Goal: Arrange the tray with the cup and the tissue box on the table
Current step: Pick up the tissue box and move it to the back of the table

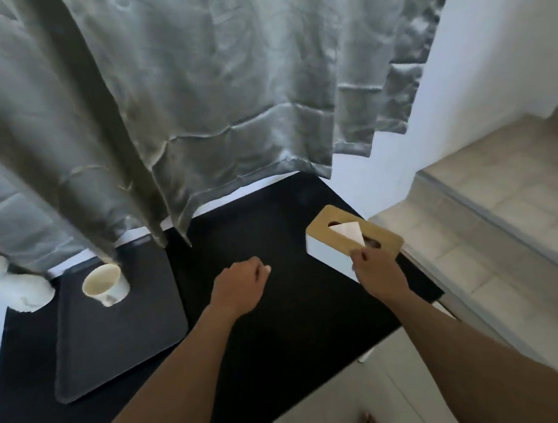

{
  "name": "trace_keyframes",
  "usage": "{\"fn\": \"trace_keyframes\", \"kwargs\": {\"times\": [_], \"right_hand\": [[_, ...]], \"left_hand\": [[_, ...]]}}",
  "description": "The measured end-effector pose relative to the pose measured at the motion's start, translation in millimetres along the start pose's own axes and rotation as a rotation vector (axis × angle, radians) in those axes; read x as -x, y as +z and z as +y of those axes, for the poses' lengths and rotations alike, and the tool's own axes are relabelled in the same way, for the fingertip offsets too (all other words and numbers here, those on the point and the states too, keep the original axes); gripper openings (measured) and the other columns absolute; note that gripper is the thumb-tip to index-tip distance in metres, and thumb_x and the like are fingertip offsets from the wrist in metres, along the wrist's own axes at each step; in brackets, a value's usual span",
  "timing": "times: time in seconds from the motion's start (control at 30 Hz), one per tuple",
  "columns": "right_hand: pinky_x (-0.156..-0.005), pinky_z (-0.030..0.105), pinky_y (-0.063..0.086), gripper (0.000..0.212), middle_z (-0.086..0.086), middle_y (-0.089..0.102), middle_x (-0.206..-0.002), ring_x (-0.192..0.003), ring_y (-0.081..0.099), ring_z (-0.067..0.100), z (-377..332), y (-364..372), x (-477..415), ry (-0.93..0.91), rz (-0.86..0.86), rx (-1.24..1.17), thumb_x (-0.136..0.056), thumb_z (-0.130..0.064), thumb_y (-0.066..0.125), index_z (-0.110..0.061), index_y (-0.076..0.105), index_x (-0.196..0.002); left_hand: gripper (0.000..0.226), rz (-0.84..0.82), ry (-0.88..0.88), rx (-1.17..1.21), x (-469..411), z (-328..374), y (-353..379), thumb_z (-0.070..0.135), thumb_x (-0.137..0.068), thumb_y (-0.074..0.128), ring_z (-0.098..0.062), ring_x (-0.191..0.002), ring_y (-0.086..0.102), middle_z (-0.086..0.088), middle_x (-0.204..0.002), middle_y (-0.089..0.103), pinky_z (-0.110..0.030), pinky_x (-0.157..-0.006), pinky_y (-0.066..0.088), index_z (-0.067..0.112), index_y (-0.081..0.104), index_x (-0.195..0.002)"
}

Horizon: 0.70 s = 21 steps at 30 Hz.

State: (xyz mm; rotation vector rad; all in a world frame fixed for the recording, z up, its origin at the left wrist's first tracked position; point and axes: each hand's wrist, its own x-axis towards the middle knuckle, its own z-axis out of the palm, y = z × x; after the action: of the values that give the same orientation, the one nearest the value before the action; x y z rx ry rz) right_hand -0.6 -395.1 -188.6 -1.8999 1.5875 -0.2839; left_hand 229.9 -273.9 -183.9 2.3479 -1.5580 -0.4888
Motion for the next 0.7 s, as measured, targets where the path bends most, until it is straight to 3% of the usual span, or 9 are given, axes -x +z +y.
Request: {"fn": "trace_keyframes", "kwargs": {"times": [0.13, 0.23, 0.4, 0.5, 0.7], "right_hand": [[-0.07, 0.032, 0.04, 0.045, 0.005, 0.054, -0.073, -0.073, 0.056, 0.022, 49.0, -13.1, -21.5, 0.213, 0.083, -0.055, -0.103, -0.039, 0.028, -0.011, 0.052, -0.076], [-0.075, 0.037, 0.045, 0.043, 0.011, 0.063, -0.095, -0.085, 0.061, 0.028, 75.4, -19.8, -35.3, 0.386, 0.09, -0.211, -0.092, -0.046, 0.043, -0.006, 0.056, -0.103], [-0.091, 0.052, 0.051, 0.077, 0.013, 0.056, -0.124, -0.106, 0.059, 0.032, 91.3, -14.7, -62.1, 0.489, 0.03, -0.381, -0.076, -0.06, 0.056, -0.011, 0.039, -0.134], [-0.094, 0.053, 0.049, 0.089, 0.013, 0.046, -0.137, -0.115, 0.054, 0.034, 89.0, -14.4, -77.5, 0.498, -0.027, -0.404, -0.075, -0.061, 0.058, -0.012, 0.029, -0.143], [-0.097, 0.051, 0.045, 0.103, 0.016, 0.039, -0.141, -0.122, 0.048, 0.038, 87.3, -5.2, -105.4, 0.541, -0.147, -0.423, -0.071, -0.068, 0.062, -0.013, 0.019, -0.147]], "left_hand": [[0.028, -0.01, 0.027, -0.017, -33.1, 53.2, 27.0, 0.045, -0.099, 0.038, -0.01, -0.074, 0.06, 0.004, -0.084, 0.061, -0.034, -0.074, 0.051, 0.024, 0.056, -0.096], [0.031, -0.003, 0.046, -0.064, -53.0, 81.7, 44.0, 0.045, -0.099, 0.039, -0.011, -0.086, 0.06, 0.003, -0.101, 0.06, -0.033, -0.08, 0.049, 0.022, 0.055, -0.114], [0.037, 0.051, 0.062, -0.166, -80.2, 107.2, 59.7, 0.043, -0.098, 0.04, -0.013, -0.091, 0.063, -0.001, -0.111, 0.064, -0.038, -0.089, 0.05, 0.019, 0.057, -0.12], [0.041, 0.071, -0.015, -0.197, -91.0, 114.0, 61.1, 0.043, -0.097, 0.043, -0.016, -0.103, 0.062, -0.003, -0.122, 0.061, -0.038, -0.093, 0.046, 0.018, 0.053, -0.129], [0.058, 0.04, -0.163, -0.164, -99.7, 117.7, 64.8, 0.044, -0.095, 0.048, -0.022, -0.115, 0.06, -0.007, -0.137, 0.053, -0.046, -0.099, 0.047, 0.02, 0.031, -0.146]]}}
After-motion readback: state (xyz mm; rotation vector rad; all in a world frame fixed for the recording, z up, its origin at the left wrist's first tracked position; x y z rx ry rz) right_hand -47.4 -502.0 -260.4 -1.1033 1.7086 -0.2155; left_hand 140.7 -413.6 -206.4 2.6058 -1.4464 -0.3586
